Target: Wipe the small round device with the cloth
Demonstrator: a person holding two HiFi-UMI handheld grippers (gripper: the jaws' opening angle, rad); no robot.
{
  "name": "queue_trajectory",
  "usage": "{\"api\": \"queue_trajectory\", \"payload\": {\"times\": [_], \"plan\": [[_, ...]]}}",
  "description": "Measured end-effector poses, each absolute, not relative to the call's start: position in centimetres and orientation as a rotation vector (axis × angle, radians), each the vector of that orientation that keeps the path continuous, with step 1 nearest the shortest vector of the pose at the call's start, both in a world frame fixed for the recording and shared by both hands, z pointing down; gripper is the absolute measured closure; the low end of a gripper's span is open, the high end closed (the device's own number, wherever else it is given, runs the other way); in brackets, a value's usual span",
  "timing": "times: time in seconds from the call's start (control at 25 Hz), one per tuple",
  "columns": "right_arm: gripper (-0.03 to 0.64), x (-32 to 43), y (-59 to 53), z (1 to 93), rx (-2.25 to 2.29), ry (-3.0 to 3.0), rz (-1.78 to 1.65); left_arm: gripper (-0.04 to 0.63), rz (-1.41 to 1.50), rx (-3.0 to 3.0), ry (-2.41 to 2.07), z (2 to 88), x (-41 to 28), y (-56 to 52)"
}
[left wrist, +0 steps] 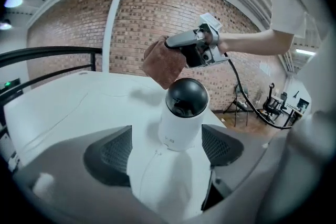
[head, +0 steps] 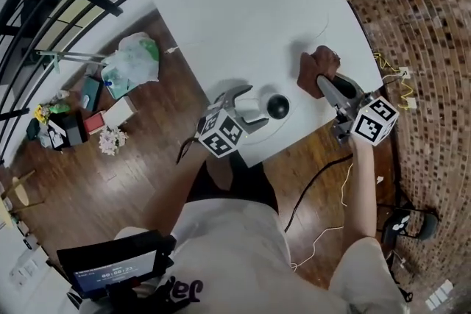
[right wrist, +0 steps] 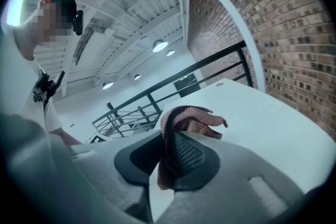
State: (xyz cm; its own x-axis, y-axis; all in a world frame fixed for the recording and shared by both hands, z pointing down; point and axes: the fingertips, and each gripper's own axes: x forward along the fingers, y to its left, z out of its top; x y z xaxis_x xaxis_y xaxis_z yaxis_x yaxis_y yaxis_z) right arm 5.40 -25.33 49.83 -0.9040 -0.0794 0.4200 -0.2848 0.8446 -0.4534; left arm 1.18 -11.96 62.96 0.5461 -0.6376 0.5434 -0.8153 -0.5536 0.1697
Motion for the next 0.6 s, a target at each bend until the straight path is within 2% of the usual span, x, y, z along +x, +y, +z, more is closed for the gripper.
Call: {"api": "queue_trajectory", "payload": {"times": [0.36,0.6], "plan": [[0.574,-5.2,-22.4,53.0,-0.732,-2.265,0.26,0.176,0.322,2.252,-1.409,58.2,0.0,-10.3],[0.574,-7.3,-15.0,56.2,-1.292,-1.737,0.233,0.199,0.252,2.209,-1.513,57.1,-0.3,-8.6]]}}
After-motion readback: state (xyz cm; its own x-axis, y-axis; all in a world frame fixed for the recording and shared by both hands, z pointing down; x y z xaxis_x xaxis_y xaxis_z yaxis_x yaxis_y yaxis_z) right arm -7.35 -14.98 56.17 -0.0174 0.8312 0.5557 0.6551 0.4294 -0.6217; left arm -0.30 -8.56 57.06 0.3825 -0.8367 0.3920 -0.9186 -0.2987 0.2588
